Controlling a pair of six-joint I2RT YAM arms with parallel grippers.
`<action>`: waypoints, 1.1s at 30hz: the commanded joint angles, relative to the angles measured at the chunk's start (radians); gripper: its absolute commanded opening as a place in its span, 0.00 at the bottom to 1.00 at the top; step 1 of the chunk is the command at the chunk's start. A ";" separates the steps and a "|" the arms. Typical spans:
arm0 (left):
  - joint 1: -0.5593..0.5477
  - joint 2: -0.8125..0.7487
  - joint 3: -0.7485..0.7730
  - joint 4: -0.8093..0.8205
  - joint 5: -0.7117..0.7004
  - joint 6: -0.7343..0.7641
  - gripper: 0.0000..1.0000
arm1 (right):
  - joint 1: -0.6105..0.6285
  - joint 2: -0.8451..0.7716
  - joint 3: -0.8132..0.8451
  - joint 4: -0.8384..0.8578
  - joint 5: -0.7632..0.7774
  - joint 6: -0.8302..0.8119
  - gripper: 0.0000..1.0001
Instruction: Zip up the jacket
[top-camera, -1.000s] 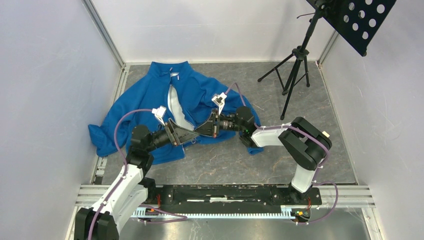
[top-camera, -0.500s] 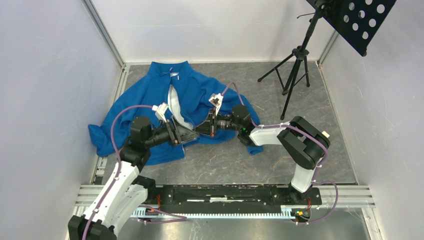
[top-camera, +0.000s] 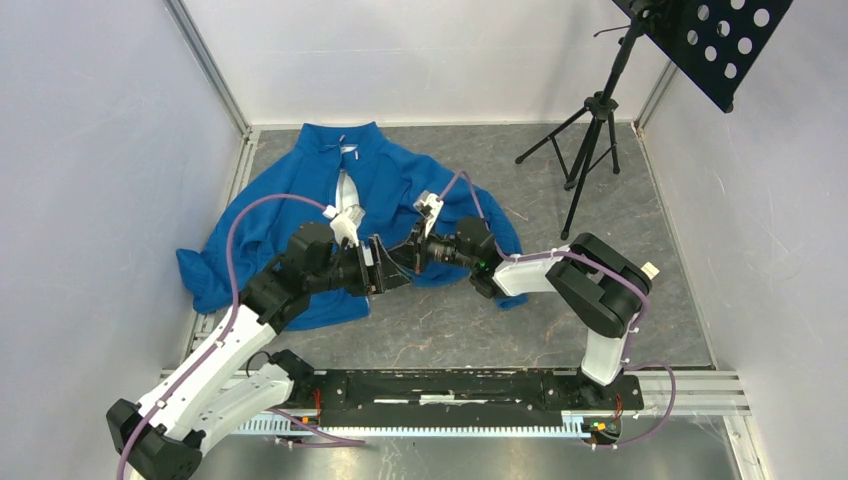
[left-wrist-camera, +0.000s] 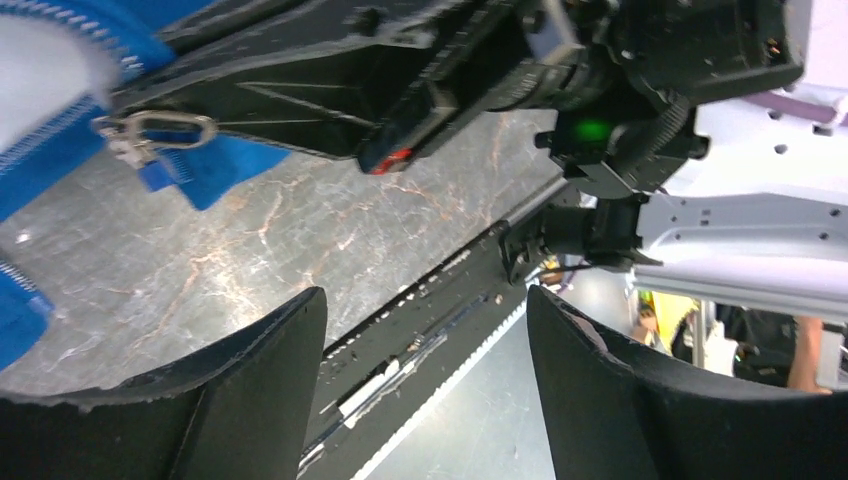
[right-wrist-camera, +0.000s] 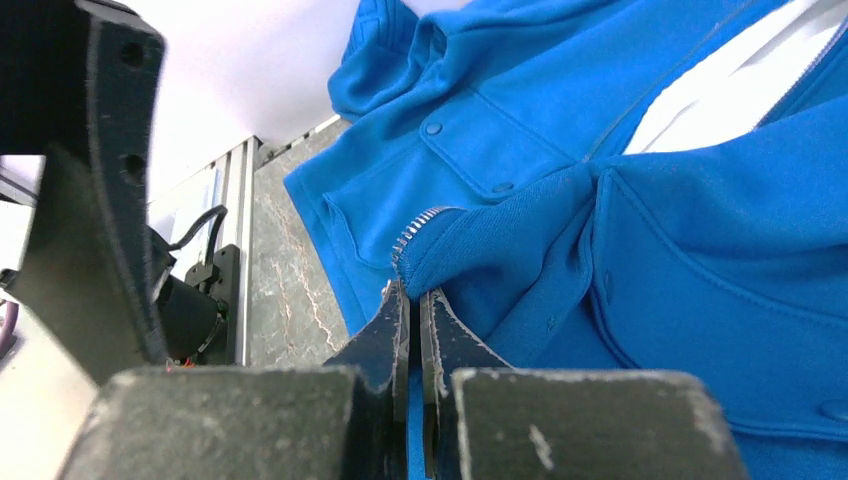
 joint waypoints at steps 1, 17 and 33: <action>-0.005 -0.046 0.024 -0.026 -0.122 0.033 0.82 | -0.014 0.008 -0.041 0.273 -0.046 0.056 0.00; 0.365 -0.172 -0.148 -0.040 -0.067 -0.125 0.62 | -0.041 0.035 -0.114 0.471 -0.237 0.083 0.00; 0.409 -0.015 -0.294 0.011 -0.169 -0.256 0.40 | -0.043 -0.002 -0.179 0.492 -0.258 0.054 0.00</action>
